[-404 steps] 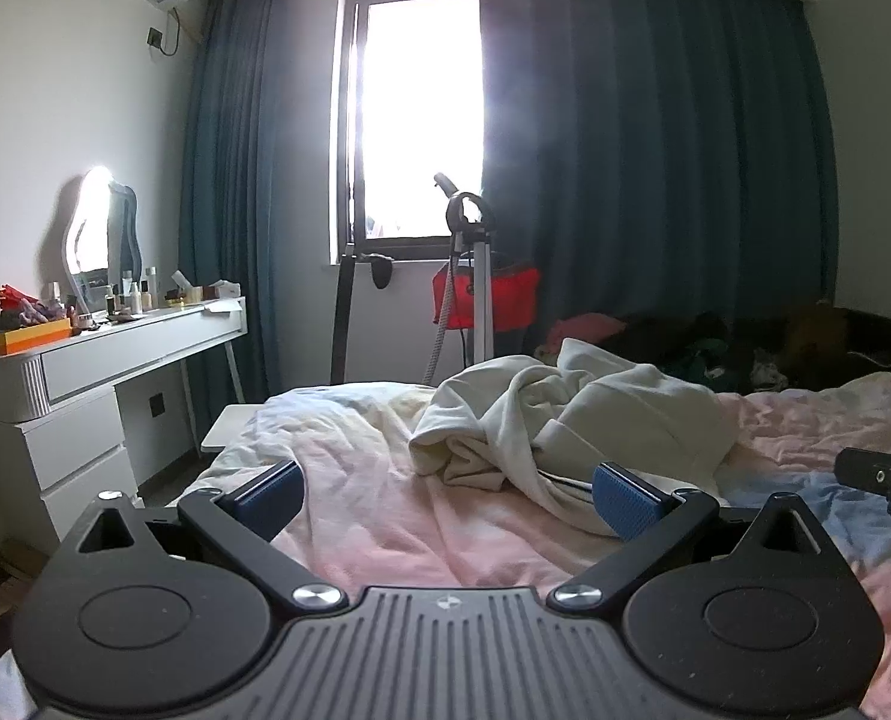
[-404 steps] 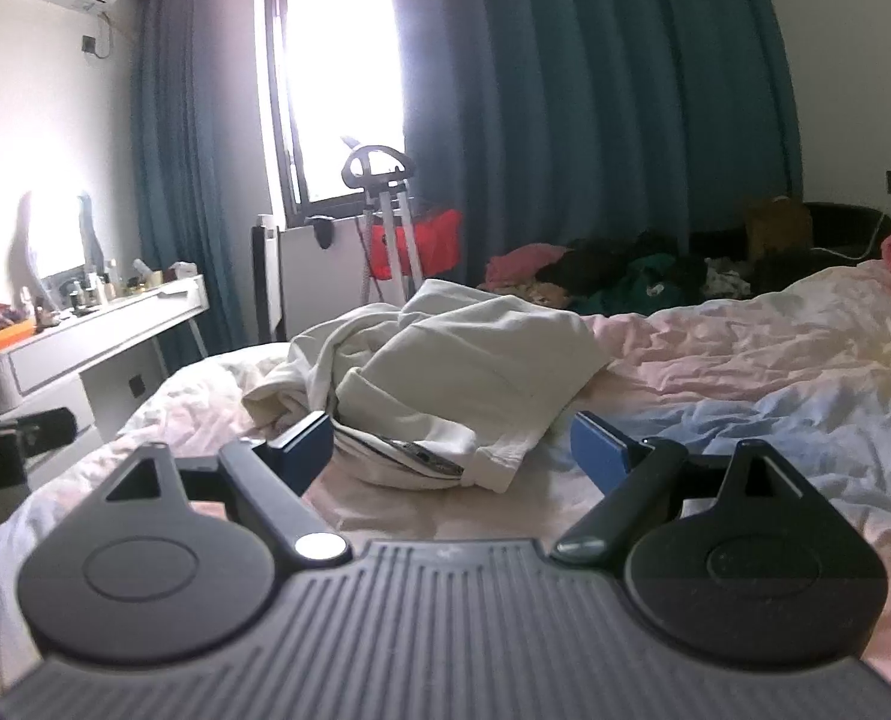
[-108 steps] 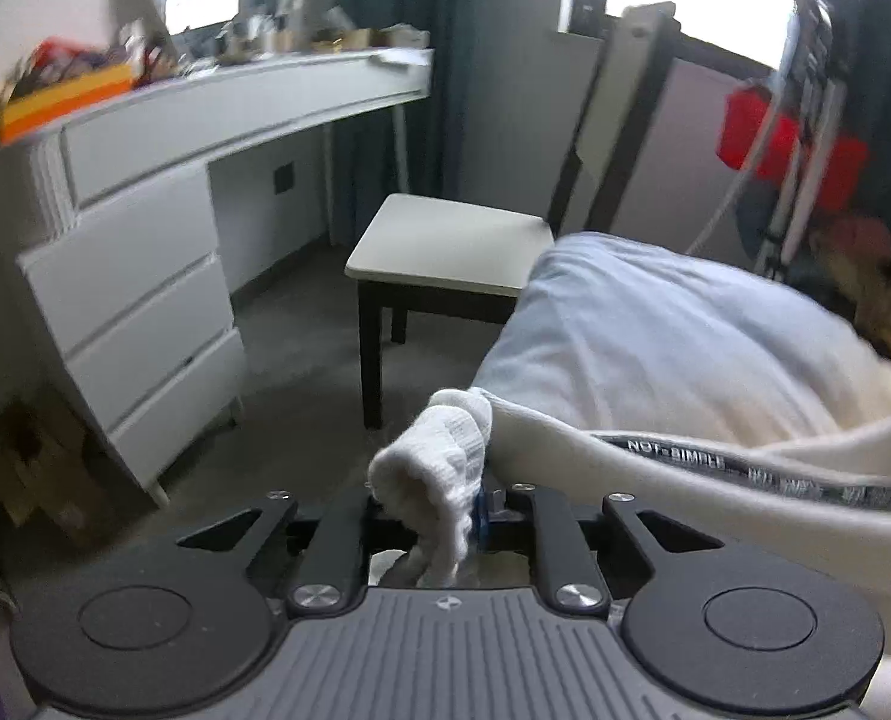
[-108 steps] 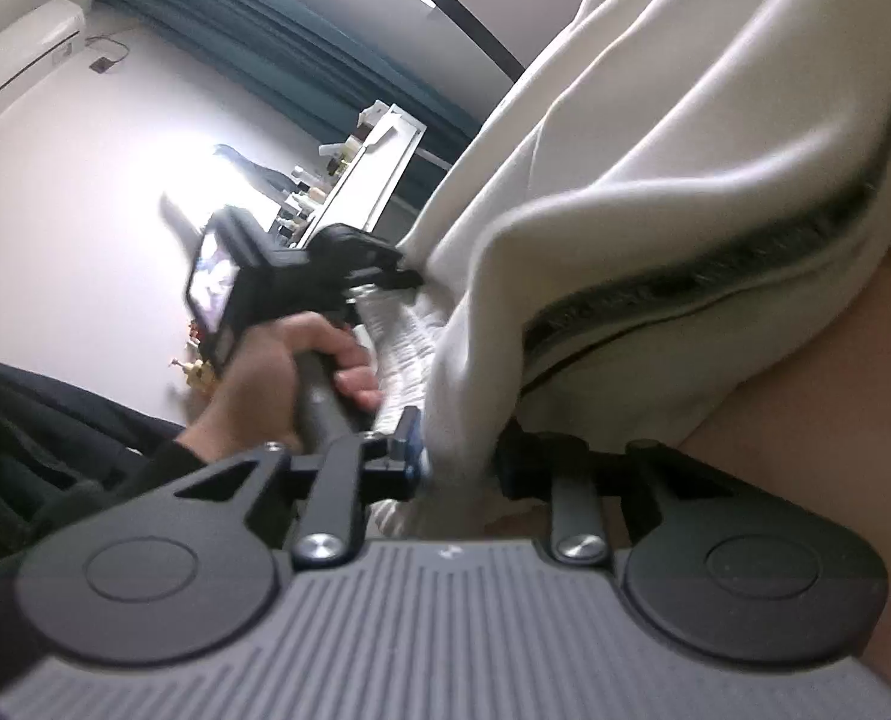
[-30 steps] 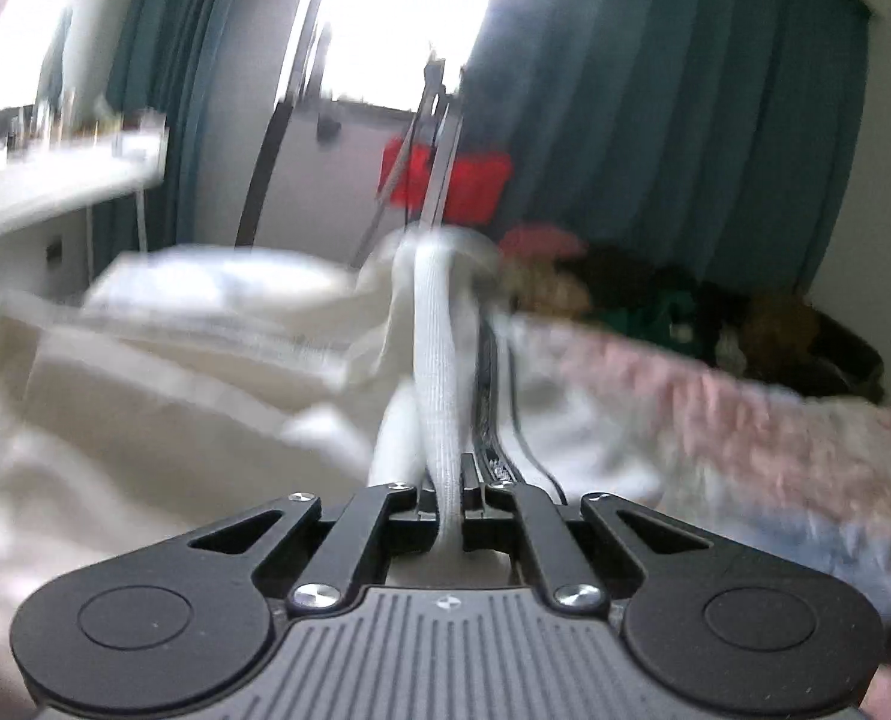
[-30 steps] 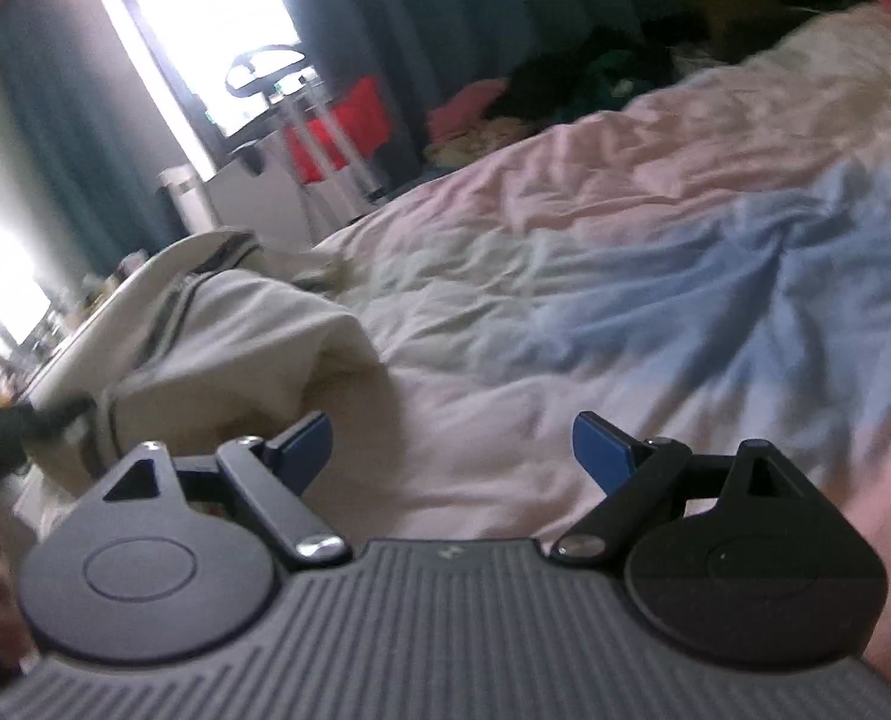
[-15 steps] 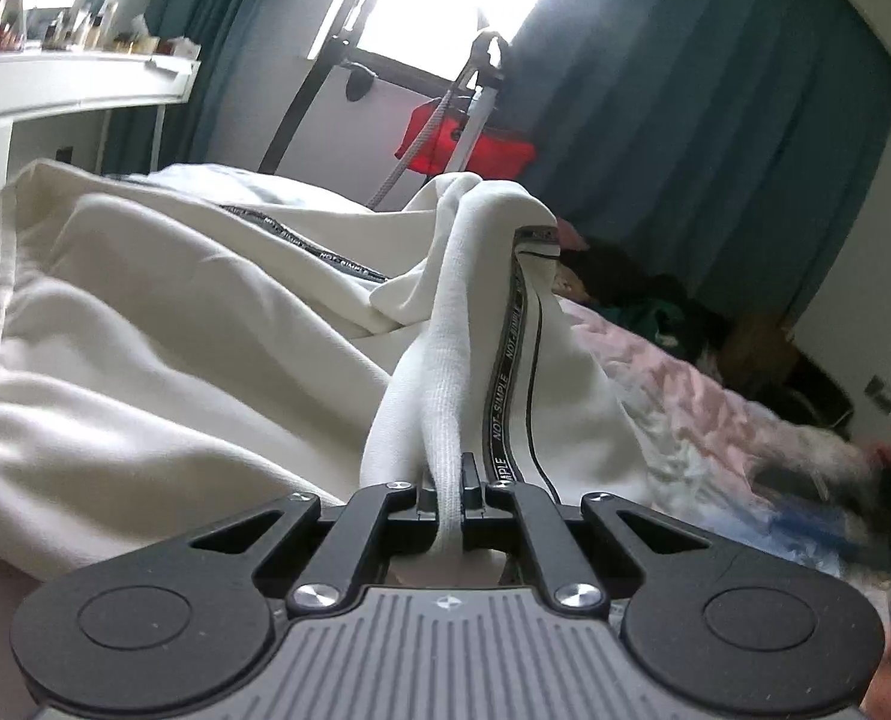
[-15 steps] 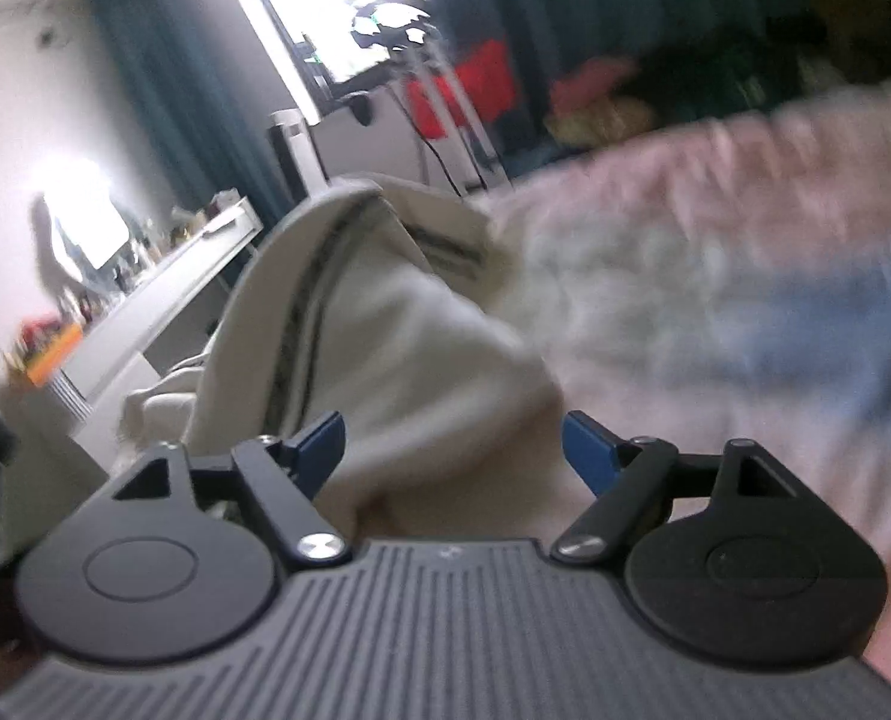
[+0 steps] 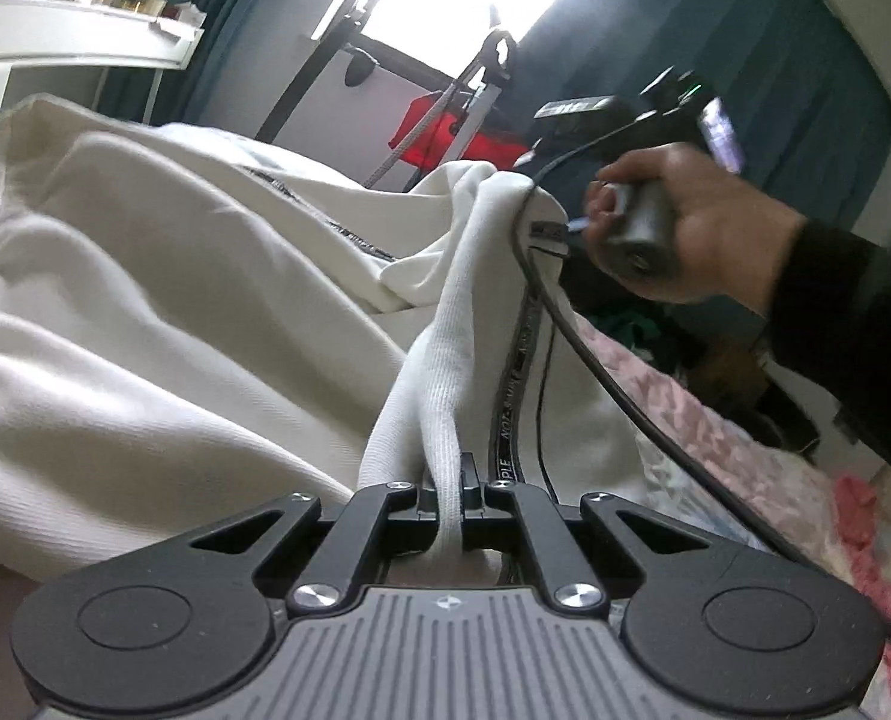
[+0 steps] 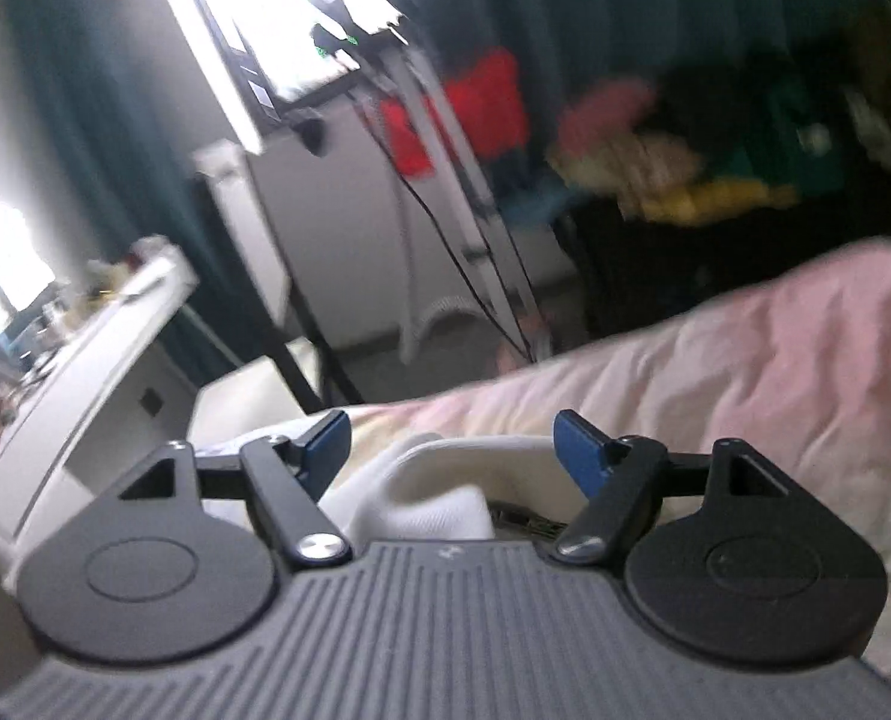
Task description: Fold clothes
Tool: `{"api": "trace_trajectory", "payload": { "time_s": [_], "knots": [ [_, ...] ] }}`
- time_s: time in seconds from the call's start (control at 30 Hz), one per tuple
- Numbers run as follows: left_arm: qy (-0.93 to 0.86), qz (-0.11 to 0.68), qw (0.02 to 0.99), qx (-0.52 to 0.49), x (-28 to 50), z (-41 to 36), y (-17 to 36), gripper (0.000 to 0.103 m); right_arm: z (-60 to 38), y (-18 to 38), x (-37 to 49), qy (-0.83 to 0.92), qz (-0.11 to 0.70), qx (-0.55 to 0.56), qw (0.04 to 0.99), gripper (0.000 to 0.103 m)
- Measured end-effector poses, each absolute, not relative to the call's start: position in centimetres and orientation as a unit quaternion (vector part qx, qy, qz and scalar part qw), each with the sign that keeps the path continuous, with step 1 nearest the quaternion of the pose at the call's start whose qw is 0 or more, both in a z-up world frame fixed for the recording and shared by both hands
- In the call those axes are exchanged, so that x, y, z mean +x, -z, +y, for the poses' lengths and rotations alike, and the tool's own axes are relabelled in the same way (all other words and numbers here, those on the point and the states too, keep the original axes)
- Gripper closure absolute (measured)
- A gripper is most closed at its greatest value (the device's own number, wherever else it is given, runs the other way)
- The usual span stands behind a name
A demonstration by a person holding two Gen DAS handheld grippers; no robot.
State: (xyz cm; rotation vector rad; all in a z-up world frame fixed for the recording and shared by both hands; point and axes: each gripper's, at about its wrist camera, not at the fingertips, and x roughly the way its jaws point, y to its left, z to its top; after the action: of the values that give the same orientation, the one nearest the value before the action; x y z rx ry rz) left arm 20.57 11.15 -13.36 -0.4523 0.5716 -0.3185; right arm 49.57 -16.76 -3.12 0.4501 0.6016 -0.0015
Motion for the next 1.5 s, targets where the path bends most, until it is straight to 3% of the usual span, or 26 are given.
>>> {"api": "trace_trajectory", "payload": {
  "time_s": [0.1, 0.13, 0.17, 0.2, 0.4, 0.67, 0.83, 1.1, 1.23, 1.33, 1.4, 1.43, 1.47, 1.5],
  "knots": [
    [0.159, 0.277, 0.919, -0.229, 20.9, 11.3, 14.1, 0.100, -16.6, 5.4, 52.2, 0.017, 0.337, 0.252, 0.907, 0.033],
    [0.162, 0.273, 0.921, -0.228, 20.8, 11.3, 14.1, 0.100, -16.6, 6.2, 53.0, 0.023, 0.352, 0.263, 0.898, 0.052],
    [0.164, 0.269, 0.922, -0.227, 20.8, 11.2, 14.1, 0.100, -16.8, 6.6, 53.1, 0.033, 0.355, 0.272, 0.894, 0.084],
    [0.166, 0.265, 0.923, -0.226, 20.7, 11.2, 14.1, 0.100, -17.0, 7.0, 53.1, 0.043, 0.358, 0.282, 0.889, 0.089],
    [0.179, 0.240, 0.929, -0.220, 20.4, 10.9, 14.1, 0.100, -19.0, 4.3, 49.2, 0.065, 0.308, 0.258, 0.913, 0.093],
    [0.208, 0.216, 0.927, -0.224, 19.7, 10.2, 13.0, 0.096, -27.0, -4.6, 37.2, 0.089, 0.150, 0.235, 0.956, 0.094],
    [0.226, 0.218, 0.931, -0.188, 17.9, 7.6, 12.1, 0.096, -33.9, -4.6, 26.5, 0.118, 0.099, 0.249, 0.956, 0.094],
    [0.222, 0.256, 0.934, -0.110, 16.2, 4.4, 13.5, 0.094, -43.1, 7.2, 12.0, 0.207, 0.229, 0.390, 0.868, 0.093],
    [0.214, 0.262, 0.936, -0.092, 15.2, 4.1, 13.9, 0.094, -45.5, 12.5, 8.0, 0.136, 0.246, 0.534, 0.797, 0.091],
    [0.206, 0.271, 0.935, -0.098, 14.8, 4.3, 13.8, 0.094, -45.3, 13.4, 8.0, 0.115, 0.249, 0.571, 0.774, 0.089],
    [0.200, 0.274, 0.935, -0.100, 14.3, 4.4, 13.6, 0.093, -45.5, 13.9, 8.1, 0.107, 0.247, 0.597, 0.755, 0.080],
    [0.195, 0.277, 0.935, -0.101, 14.0, 4.4, 13.4, 0.091, -45.6, 14.5, 8.1, 0.103, 0.243, 0.616, 0.742, 0.062],
    [0.191, 0.281, 0.935, -0.104, 13.8, 4.5, 13.2, 0.091, -45.9, 15.1, 8.0, 0.101, 0.239, 0.635, 0.728, 0.037],
    [0.187, 0.285, 0.934, -0.110, 13.7, 4.7, 13.1, 0.089, -46.0, 15.4, 7.5, 0.105, 0.236, 0.648, 0.717, 0.028]
  ]
}}
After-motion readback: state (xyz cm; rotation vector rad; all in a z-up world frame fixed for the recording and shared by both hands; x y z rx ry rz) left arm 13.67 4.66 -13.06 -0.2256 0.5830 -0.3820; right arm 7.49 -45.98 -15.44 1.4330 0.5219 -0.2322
